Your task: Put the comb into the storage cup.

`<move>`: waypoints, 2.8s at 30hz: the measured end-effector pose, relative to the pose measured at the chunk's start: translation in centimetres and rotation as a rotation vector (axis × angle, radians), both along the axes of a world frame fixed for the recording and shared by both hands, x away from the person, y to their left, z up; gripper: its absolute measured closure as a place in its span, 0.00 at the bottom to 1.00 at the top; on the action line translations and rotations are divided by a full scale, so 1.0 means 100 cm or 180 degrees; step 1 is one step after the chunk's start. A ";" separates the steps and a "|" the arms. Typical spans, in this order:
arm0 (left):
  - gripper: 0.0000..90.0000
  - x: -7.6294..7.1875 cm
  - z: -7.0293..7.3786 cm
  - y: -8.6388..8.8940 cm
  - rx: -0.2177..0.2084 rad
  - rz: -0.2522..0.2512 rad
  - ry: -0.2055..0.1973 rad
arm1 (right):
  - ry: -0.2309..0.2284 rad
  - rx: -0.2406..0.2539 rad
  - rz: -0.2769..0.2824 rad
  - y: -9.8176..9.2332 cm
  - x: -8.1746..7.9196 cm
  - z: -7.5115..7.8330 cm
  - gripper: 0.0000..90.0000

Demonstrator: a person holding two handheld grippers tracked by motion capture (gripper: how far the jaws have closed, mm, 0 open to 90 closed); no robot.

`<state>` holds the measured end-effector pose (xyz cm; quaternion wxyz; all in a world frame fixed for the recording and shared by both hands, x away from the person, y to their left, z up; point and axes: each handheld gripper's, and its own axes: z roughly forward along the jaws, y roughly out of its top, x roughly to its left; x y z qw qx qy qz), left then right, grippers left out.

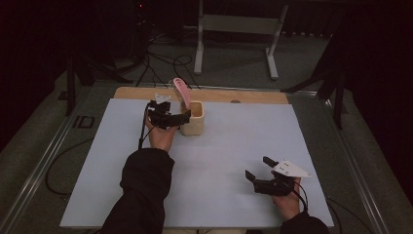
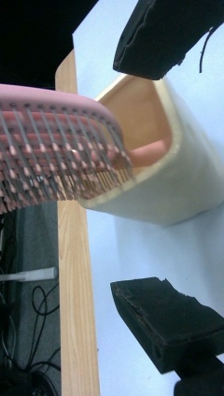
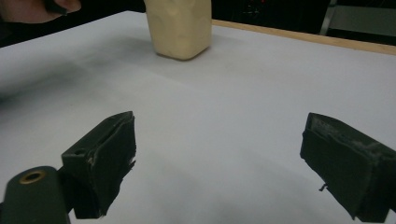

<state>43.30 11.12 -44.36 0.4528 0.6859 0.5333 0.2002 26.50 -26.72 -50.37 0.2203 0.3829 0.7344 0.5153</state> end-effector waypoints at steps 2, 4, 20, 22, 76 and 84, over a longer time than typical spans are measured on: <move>0.00 -0.003 0.000 0.002 0.0000 -0.0038 -0.0011 | 0.0001 -0.0003 0.0001 0.000 0.000 0.000 0.12; 0.00 -0.006 0.001 0.004 0.0015 -0.0060 -0.0044 | -0.0001 -0.0005 0.0003 0.000 0.000 0.000 0.12; 0.00 -0.046 0.003 0.013 0.0390 -0.0394 -0.0235 | -0.0005 -0.0011 0.0001 0.001 -0.001 0.000 0.12; 0.00 -0.052 0.001 0.016 0.0427 -0.0413 -0.0255 | -0.0004 -0.0017 0.0004 0.001 -0.001 0.000 0.12; 0.00 -0.193 -0.051 0.125 0.0331 -0.0472 -0.0735 | -0.0205 0.0019 -0.0053 -0.005 -0.010 0.010 0.11; 0.00 -0.194 -0.050 0.132 0.0285 -0.0378 -0.0796 | -0.0204 -0.0034 -0.0025 -0.001 -0.009 0.009 0.11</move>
